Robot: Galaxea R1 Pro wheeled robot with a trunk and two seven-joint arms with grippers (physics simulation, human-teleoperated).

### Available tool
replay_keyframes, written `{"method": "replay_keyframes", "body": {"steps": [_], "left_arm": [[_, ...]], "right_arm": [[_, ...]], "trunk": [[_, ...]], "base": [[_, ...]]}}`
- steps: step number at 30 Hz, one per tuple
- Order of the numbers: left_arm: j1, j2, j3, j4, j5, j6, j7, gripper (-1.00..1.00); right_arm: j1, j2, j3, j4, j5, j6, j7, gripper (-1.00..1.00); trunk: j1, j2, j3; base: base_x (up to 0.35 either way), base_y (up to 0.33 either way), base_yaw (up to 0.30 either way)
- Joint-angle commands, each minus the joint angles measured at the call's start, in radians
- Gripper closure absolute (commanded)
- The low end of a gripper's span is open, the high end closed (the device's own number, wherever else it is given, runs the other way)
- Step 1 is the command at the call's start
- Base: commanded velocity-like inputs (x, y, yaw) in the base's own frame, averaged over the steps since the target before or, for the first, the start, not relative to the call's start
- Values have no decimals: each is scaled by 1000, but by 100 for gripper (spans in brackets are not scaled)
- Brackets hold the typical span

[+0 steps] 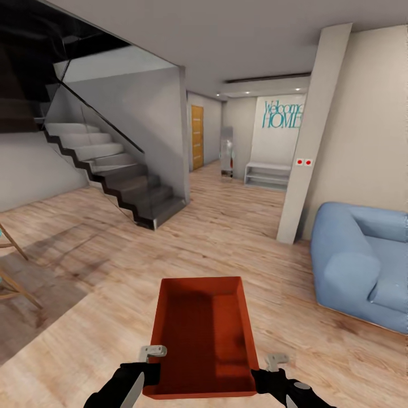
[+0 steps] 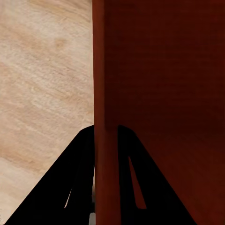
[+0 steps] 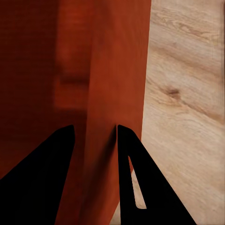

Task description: Move the two storage containers from the living room to the garage. In the garage, place one container on the floor and stack the other container on top of it (either order is fine).

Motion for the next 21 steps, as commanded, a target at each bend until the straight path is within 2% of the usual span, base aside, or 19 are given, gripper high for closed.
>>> {"method": "replay_keyframes", "body": {"steps": [1,21], "left_arm": [[-1,2,43,-4,-21,-41,14,100],[-1,2,43,-4,-21,-40,14,100]], "right_arm": [[0,-1,21,3,-10,-5,3,100],[0,-1,21,3,-10,-5,3,100]], "trunk": [[1,-2,-3],[1,-2,-2]], "base": [[327,79,-159],[327,22,-16]]}}
